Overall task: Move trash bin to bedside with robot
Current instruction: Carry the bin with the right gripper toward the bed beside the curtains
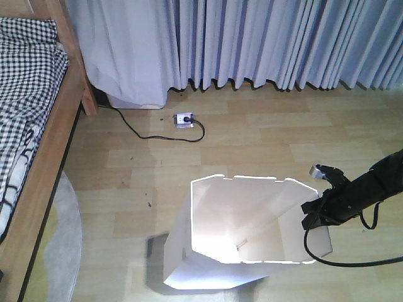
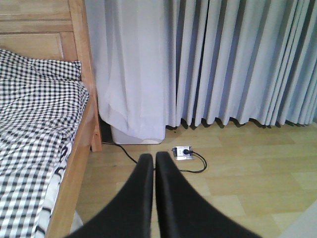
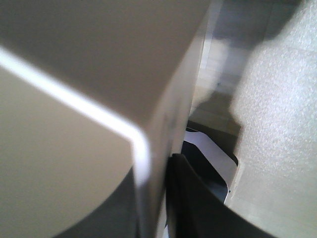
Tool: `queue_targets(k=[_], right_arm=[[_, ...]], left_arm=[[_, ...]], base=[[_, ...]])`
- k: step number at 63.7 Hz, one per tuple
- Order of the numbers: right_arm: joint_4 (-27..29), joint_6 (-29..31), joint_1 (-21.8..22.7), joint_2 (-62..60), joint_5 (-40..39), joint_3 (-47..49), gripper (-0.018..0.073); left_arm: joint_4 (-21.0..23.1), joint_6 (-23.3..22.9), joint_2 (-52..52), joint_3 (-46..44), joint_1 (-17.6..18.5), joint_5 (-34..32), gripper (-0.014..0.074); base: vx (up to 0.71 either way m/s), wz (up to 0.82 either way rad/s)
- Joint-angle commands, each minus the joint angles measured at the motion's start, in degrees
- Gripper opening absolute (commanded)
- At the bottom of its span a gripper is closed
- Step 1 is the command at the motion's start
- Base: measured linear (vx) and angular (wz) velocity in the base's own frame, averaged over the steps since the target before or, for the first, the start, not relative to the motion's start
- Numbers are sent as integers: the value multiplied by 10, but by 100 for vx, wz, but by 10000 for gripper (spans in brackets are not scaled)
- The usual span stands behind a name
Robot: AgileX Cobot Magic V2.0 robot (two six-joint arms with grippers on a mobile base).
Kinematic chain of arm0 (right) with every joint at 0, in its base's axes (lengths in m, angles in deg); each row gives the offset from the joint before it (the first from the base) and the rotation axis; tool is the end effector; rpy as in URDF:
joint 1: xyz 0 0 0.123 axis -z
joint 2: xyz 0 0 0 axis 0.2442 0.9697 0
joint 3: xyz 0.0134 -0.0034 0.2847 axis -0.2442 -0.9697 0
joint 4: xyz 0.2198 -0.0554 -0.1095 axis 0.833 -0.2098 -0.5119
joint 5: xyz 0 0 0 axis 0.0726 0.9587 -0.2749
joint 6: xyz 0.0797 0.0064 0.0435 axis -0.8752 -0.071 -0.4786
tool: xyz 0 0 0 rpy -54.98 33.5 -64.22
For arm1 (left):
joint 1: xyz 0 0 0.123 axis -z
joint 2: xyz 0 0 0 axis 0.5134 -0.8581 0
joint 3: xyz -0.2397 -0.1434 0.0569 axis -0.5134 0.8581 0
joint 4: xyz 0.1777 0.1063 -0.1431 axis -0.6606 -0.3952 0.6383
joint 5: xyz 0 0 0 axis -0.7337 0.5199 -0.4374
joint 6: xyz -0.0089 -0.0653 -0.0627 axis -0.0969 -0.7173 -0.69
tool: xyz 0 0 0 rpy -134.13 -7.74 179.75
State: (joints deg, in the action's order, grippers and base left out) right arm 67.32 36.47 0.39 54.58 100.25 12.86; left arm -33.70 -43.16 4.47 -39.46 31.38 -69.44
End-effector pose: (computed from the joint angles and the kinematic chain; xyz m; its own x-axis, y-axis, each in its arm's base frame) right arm 0.3225 -0.0399 -0.0352 -0.9842 -0.1677 -0.0573 -0.1742 0.8564 0.4860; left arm 0.0548 -0.0009 0.1811 -0.1905 -0.0326 -0.9812 0.0063 0.9994 -0.0344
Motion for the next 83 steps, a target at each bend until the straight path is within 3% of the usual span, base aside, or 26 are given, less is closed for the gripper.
queue_targets(k=[1,83], right_arm=[[39,5,1,-46,116,5,-5],[39,5,1,-46,116,5,-5]], left_arm=[[1,-3,8,11,3,-40,-6],[1,-3,8,11,3,-40,-6]], base=[[24,-3],[22,4]])
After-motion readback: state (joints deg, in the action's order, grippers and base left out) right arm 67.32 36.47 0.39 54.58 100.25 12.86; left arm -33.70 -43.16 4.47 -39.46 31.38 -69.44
